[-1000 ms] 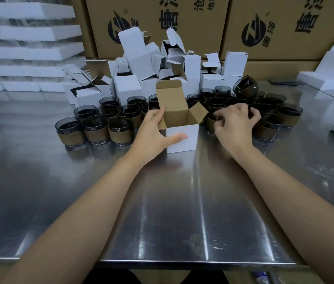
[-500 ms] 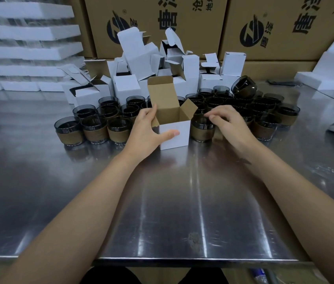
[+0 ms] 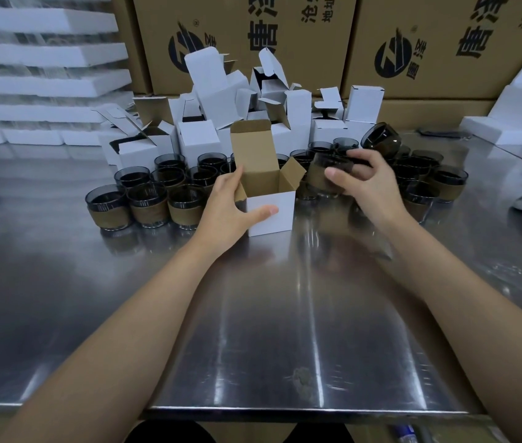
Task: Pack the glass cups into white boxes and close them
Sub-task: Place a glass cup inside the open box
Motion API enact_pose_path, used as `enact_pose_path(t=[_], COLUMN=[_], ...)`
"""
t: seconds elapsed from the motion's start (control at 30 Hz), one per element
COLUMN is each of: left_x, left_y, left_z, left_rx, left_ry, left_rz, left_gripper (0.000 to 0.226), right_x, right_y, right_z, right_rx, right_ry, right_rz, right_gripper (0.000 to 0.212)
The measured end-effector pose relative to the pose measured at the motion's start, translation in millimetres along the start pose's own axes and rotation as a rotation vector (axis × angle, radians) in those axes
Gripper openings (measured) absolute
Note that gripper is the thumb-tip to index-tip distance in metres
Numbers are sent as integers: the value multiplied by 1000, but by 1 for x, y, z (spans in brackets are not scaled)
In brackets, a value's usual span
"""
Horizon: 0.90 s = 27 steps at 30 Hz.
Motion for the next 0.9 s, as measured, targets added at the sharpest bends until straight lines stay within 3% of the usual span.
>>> enact_pose_path(t=[0.23, 0.47, 0.9], left_x=[-14, -14, -14], left_y=[0, 2, 3], left_z=[3, 7, 8], left_rx=[-18, -45, -29], left_ry=[47, 62, 74], left_rz=[-31, -14, -15], left_gripper=[99, 101, 104], right_x=[7, -47, -73], right_y=[10, 16, 18], right_z=[-77, -73, -36], right_rx=[241, 269, 368], right_ry=[-152, 150, 596], right_rz=[188, 39, -233], right_gripper=[25, 27, 31])
Point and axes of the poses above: each hand's wrist, its own y-axis away from the middle knuckle, its own x-axis out of the back of the hand, z = x × y, the point moved 9 cm from there along -y, towards the middle knuckle, and after that the axes turned 7 degrees about y, right-handed, at the moved point
